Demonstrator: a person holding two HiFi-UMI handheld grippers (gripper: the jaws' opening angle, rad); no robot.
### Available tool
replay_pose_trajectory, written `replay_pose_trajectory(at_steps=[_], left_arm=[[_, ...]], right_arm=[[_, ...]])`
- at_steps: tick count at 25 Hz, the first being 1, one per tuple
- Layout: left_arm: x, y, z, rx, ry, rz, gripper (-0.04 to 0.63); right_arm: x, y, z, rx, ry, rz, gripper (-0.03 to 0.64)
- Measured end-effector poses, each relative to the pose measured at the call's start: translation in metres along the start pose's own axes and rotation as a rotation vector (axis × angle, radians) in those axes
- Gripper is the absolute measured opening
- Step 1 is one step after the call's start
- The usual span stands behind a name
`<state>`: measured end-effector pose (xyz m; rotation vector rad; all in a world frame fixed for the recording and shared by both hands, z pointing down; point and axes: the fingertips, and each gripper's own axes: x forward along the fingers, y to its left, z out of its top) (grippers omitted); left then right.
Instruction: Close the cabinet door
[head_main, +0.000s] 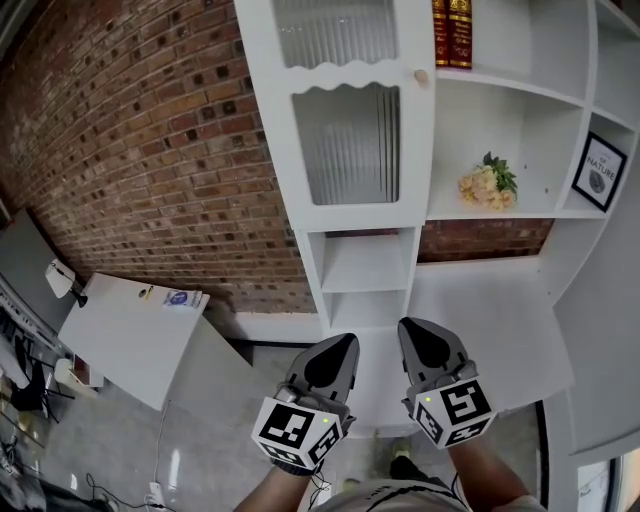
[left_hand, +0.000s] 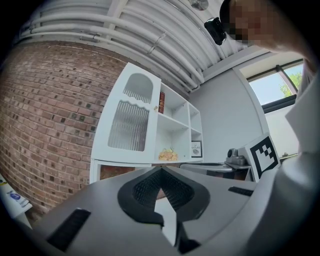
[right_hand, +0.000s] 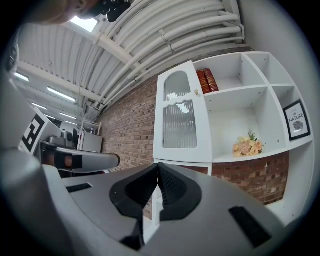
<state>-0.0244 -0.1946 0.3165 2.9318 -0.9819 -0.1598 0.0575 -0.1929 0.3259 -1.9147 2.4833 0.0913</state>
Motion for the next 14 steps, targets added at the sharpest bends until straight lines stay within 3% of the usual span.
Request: replay_pose_trajectory(at_steps=[14], left_arm=[[-0.012, 0.006, 0.003, -0.001, -0.012, 0.008, 0.011]], right_arm=[[0.003, 0.012, 0.001, -0.01, 0.001, 0.005, 0.018]])
